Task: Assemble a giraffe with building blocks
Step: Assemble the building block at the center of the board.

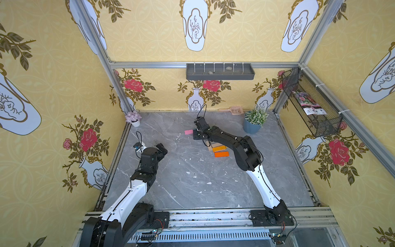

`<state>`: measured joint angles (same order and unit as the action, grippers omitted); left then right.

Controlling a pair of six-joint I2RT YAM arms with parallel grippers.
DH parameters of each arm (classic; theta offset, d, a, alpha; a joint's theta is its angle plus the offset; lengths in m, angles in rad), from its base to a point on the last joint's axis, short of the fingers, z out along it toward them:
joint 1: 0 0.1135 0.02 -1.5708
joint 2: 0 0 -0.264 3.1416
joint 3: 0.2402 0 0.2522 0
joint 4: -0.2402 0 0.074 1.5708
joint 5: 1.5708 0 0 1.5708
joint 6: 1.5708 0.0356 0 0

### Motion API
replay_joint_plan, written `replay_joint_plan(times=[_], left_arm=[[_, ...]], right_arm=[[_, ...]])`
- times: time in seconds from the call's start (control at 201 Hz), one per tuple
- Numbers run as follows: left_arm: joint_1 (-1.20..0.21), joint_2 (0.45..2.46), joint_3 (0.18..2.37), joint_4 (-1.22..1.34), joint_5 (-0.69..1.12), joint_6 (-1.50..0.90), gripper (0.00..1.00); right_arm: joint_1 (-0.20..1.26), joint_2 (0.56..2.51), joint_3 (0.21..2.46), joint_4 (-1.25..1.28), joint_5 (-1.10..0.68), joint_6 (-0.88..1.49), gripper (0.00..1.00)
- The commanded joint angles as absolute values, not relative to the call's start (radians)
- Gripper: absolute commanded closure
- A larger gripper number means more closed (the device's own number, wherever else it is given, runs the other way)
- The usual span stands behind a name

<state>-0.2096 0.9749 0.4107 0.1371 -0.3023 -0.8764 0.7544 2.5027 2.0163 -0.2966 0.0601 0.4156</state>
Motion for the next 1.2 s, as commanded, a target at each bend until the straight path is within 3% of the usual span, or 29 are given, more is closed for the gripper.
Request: replay_joint_plan(times=[0.0,0.129,0.249,0.398,0.523,0.727,1.195], left_arm=[[-0.209,0.974,0.417,0.143,-0.301,-0.881,0.01],[-0.209,0.973,0.414,0.141,-0.304,-0.879,0.01],[-0.209,0.974,0.415,0.143,-0.302,-0.879,0.01],[-0.209,0.977,0.416,0.144,-0.299,-0.879,0.01],[-0.209,0.976,0.416,0.143,-0.300,-0.879,0.01],[-0.209,0.991,0.419,0.147,-0.293,-0.877,0.01],[-0.208,1.008,0.424,0.149,-0.290,-0.877,0.01]], right_arm=[[0.763,2.498,2.001,-0.394,0.026,0.432,0.62],[0.760,2.448,1.949,-0.367,0.037,0.434,0.48],[0.741,2.388,1.886,-0.318,0.013,0.428,0.42],[0.668,2.357,1.826,-0.202,-0.179,0.443,0.37],[0.605,2.395,1.840,-0.110,-0.374,0.503,0.37],[0.583,2.477,1.895,-0.037,-0.478,0.595,0.38],[0.603,2.513,1.878,0.035,-0.523,0.662,0.38]])
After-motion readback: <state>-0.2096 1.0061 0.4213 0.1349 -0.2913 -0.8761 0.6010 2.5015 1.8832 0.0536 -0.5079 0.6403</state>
